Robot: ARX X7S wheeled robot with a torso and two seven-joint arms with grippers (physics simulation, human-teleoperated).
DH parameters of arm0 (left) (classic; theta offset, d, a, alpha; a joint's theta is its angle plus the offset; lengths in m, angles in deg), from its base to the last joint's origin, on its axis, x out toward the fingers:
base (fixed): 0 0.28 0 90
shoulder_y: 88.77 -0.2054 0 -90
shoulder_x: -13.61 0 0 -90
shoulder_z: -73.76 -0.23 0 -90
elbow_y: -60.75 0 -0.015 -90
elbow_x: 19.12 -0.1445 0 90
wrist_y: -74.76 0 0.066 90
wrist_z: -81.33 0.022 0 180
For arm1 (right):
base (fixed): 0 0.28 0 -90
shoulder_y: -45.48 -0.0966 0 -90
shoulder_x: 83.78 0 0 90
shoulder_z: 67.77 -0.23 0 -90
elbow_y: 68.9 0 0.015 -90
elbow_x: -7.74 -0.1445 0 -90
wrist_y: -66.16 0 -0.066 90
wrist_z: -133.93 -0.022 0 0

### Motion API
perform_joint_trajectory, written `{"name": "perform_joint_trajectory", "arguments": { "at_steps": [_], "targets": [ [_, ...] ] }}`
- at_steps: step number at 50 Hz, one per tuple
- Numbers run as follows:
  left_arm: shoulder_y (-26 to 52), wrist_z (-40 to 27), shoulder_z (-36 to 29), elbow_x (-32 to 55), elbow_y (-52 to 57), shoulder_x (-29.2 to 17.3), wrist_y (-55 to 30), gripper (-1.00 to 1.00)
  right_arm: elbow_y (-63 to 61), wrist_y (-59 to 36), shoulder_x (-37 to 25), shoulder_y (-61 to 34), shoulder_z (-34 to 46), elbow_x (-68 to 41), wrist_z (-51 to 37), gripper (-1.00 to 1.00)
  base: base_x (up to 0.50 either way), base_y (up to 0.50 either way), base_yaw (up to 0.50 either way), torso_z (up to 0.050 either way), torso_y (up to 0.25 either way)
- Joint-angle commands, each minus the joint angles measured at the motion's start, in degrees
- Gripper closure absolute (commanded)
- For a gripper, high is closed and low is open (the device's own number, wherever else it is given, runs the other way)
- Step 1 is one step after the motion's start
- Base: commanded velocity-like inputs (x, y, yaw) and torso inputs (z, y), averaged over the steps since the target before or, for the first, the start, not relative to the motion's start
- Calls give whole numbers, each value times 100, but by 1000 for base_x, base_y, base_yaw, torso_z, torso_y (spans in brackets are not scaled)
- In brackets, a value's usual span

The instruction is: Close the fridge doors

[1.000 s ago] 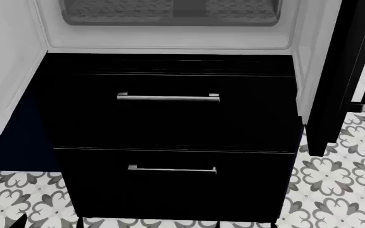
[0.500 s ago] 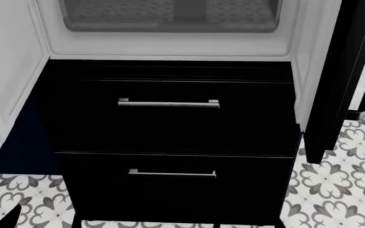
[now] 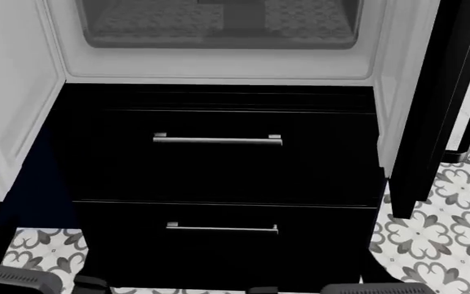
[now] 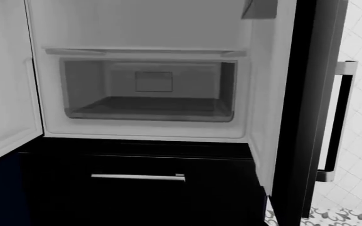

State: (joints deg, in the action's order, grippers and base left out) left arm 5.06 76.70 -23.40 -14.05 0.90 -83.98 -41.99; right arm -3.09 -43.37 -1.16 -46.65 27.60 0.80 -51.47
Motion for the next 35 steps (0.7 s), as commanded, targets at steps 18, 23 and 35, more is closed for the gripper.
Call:
{"name": "perform_joint_trajectory", "arguments": {
  "at_steps": [18,23,35],
  "targets": [
    [-142,-220,-270,-105,-206,-125,353,-100,-123,-164,-83,-62,57,-429,-53,-100,0,303,0,0,0],
    [-122,-267,-284,-103,-243,-130,343,-100,-143,-181,-125,-66,92,-422,-80,-100,0,316,0,0,0],
    [-95,-269,-293,25,-248,-175,283,-100,-107,-151,-168,-119,192,-443,-110,-100,0,408,0,0,0]
  ]
}}
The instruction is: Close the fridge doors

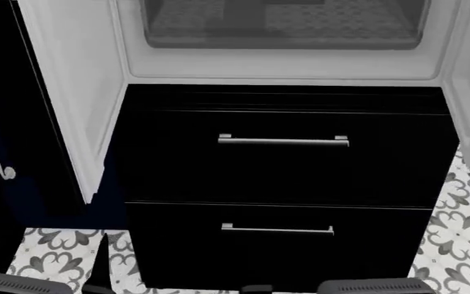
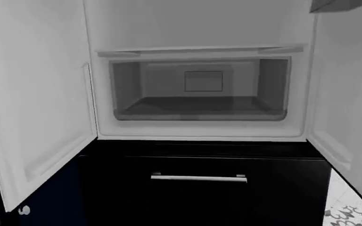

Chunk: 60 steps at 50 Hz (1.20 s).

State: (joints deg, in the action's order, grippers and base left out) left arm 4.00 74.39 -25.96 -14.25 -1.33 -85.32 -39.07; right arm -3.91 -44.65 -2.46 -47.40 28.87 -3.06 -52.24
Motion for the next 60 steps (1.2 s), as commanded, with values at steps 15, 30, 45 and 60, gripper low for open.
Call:
{"name": "perform_joint_trajectory", "arguments": {
  "at_steps": [15,30,45,60],
  "targets": [
    [18,-141,-58,86,5,-80,-36,-100,81,67,-75,-42,114,-94,-99,-100,0,500,0,0,0],
    [32,-222,-44,177,-31,-99,-21,-100,53,-43,-121,-90,150,-154,-197,-100,0,500,0,0,0],
    [43,-286,-47,247,-35,-141,-1,-100,146,37,-171,-105,233,-202,-191,-100,0,500,0,0,0],
    [37,-368,-98,257,-22,-180,24,-100,230,230,-256,-87,338,-257,-89,-100,14,498,0,0,0]
  ]
}}
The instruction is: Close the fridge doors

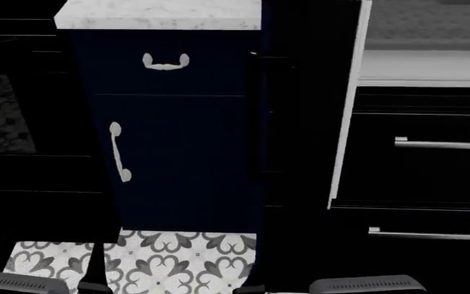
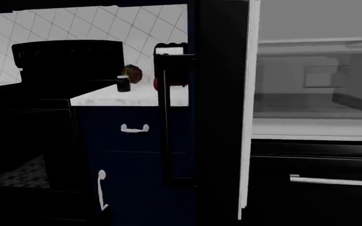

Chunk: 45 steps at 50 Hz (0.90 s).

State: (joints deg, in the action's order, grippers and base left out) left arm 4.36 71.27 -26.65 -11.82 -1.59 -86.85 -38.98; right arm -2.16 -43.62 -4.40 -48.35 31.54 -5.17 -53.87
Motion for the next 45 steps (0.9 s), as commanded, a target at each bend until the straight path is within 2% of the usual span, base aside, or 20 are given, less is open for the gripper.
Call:
{"name": "perform_joint_trajectory", "arguments": {
  "at_steps": [1,31,45],
  "targets": [
    [7,-60,-36,14,1,-29,14,-100,63,156,-71,9,78,-54,95,-100,109,473,0,0,0],
    [-9,-145,-72,131,-6,-111,114,-100,165,373,-135,-50,131,-123,29,-100,214,268,0,0,0],
    [5,-188,-86,185,-9,-145,105,-100,178,431,-149,-31,134,-195,-9,-100,280,432,0,0,0]
  ]
}}
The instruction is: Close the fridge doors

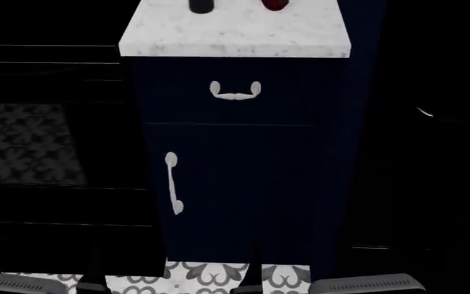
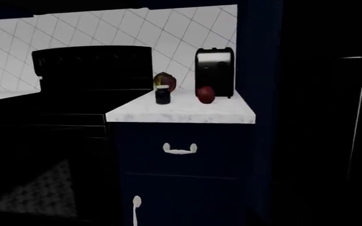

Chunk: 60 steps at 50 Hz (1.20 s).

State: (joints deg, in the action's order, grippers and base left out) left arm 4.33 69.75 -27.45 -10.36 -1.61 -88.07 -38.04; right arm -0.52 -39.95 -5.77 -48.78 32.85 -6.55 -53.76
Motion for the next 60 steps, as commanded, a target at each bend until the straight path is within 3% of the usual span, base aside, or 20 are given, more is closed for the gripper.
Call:
{"name": "perform_joint_trajectory", "arguments": {
  "at_steps": [1,16,60],
  "targets": [
    [8,-39,-13,36,-13,-27,14,-100,-3,74,-16,13,-1,-71,-17,-100,293,449,0,0,0],
    [11,-94,-62,46,-4,-76,-1,-100,-37,231,-61,28,-32,-278,49,-100,382,244,0,0,0],
    [84,-238,-192,132,-61,-193,-26,-100,-36,423,-127,142,-157,-695,-151,-100,462,-26,0,0,1]
  ]
}}
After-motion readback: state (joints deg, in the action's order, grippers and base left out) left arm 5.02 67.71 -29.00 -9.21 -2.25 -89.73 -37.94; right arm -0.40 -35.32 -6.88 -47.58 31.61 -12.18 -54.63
